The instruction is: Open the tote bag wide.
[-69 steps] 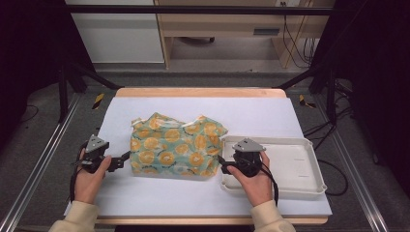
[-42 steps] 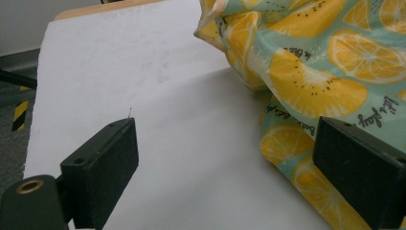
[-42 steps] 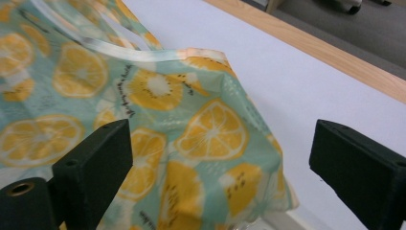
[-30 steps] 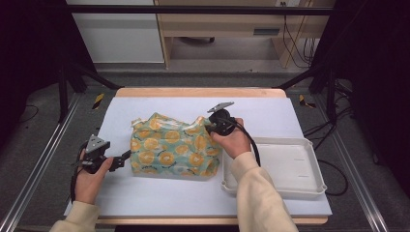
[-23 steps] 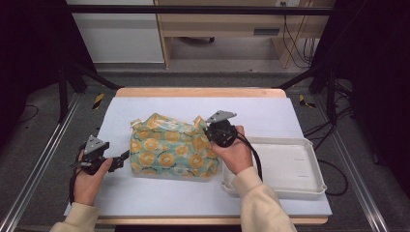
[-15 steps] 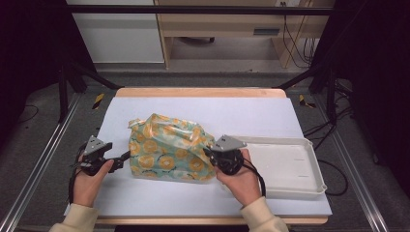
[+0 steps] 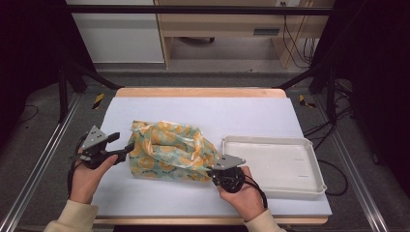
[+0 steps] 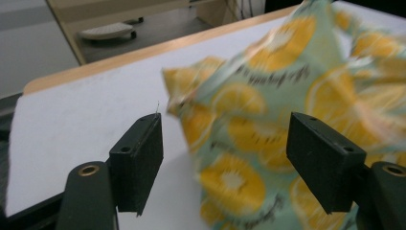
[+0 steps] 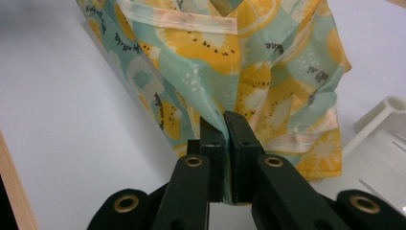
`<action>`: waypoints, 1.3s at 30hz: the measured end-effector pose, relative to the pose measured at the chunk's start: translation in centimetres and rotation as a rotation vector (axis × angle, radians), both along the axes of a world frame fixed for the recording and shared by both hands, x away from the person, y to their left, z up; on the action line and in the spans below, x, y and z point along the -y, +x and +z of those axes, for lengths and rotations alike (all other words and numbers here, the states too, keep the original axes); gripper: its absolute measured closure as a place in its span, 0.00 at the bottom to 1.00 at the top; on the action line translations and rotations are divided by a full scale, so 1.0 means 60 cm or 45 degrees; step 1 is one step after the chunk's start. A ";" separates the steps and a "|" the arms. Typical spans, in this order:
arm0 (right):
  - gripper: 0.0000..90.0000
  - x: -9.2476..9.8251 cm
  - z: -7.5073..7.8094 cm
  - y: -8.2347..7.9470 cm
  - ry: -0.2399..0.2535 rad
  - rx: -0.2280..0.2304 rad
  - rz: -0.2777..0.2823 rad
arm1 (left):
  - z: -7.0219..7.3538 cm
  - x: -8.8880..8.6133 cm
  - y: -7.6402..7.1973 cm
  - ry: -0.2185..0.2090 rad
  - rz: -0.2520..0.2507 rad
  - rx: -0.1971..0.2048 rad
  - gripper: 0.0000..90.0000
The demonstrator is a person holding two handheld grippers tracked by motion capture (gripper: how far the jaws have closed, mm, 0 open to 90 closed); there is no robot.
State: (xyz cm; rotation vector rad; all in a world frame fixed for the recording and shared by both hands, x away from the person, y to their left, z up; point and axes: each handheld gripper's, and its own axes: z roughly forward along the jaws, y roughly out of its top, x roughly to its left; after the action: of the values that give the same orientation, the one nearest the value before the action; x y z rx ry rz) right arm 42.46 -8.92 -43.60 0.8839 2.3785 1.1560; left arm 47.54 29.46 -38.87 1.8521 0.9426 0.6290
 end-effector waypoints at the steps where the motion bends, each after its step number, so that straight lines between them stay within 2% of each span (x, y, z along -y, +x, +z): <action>1: 0.96 0.000 0.000 -0.001 -0.003 0.001 0.001 | 0.007 0.010 0.003 0.018 -0.022 0.006 0.31; 4: 0.96 0.001 -0.003 -0.003 -0.009 -0.006 0.003 | 0.028 0.042 0.014 0.048 -0.091 0.016 0.28; 7: 0.95 -0.002 -0.007 -0.003 -0.002 -0.021 0.010 | 0.044 0.072 0.031 0.138 -0.152 0.028 0.29; 9: 0.95 -0.002 -0.007 -0.003 0.011 -0.025 0.011 | 0.045 0.086 0.045 0.211 -0.131 -0.014 0.31; 10: 0.95 -0.002 -0.007 -0.002 0.014 -0.027 0.013 | 0.043 0.092 0.051 0.228 -0.150 -0.028 0.33; 12: 0.95 0.002 -0.006 -0.001 0.016 -0.024 0.004 | 0.035 0.098 0.057 0.207 -0.170 -0.056 0.37; 13: 0.95 0.006 -0.004 0.000 0.016 -0.026 -0.004 | 0.031 0.097 0.057 0.224 -0.172 -0.057 0.47; 14: 0.95 0.006 -0.004 0.000 0.016 -0.026 -0.004 | 0.027 0.097 0.055 0.226 -0.167 -0.062 0.47; 15: 0.95 0.007 -0.004 0.000 0.013 -0.025 -0.005 | 0.023 0.094 0.052 0.224 -0.174 -0.065 0.52; 18: 0.95 0.010 -0.004 0.005 0.010 -0.021 -0.005 | 0.014 0.082 0.039 0.243 -0.192 -0.059 0.74; 19: 0.95 0.011 -0.003 0.005 0.007 -0.022 -0.010 | 0.011 0.078 0.034 0.224 -0.193 -0.061 0.83; 22: 0.94 0.011 -0.005 0.004 0.007 -0.019 -0.019 | 0.003 0.068 0.017 0.195 -0.229 -0.110 0.96; 24: 0.94 0.009 -0.005 0.003 0.010 -0.023 -0.019 | -0.004 0.059 -0.004 0.186 -0.222 -0.087 0.98; 26: 0.93 0.007 -0.005 0.000 0.009 -0.015 -0.021 | -0.015 0.046 -0.031 0.146 -0.212 -0.062 0.99; 29: 0.93 0.005 -0.007 0.000 0.003 -0.015 -0.017 | -0.043 0.029 -0.064 0.105 -0.213 -0.051 0.99; 30: 0.93 0.004 -0.008 0.001 -0.004 -0.018 -0.015 | -0.055 0.024 -0.070 0.089 -0.225 -0.066 0.99; 32: 0.93 0.003 -0.010 0.002 -0.009 -0.022 -0.018 | -0.075 0.020 -0.071 0.101 -0.242 -0.114 0.99; 34: 0.90 0.003 -0.010 0.003 -0.011 -0.023 -0.018 | -0.088 0.020 -0.067 0.110 -0.243 -0.132 0.99; 36: 0.80 0.003 -0.008 0.003 -0.010 -0.014 -0.019 | -0.095 0.022 -0.063 0.110 -0.246 -0.147 0.99; 39: 0.59 0.002 0.002 0.003 0.010 -0.030 -0.007 | -0.099 0.021 -0.062 0.107 -0.255 -0.159 0.99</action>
State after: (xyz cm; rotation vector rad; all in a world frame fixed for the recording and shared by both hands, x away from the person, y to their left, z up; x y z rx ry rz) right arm 42.63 -9.06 -43.51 0.9106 2.3902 1.1598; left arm 43.85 28.21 -44.84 2.0500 0.8075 0.4405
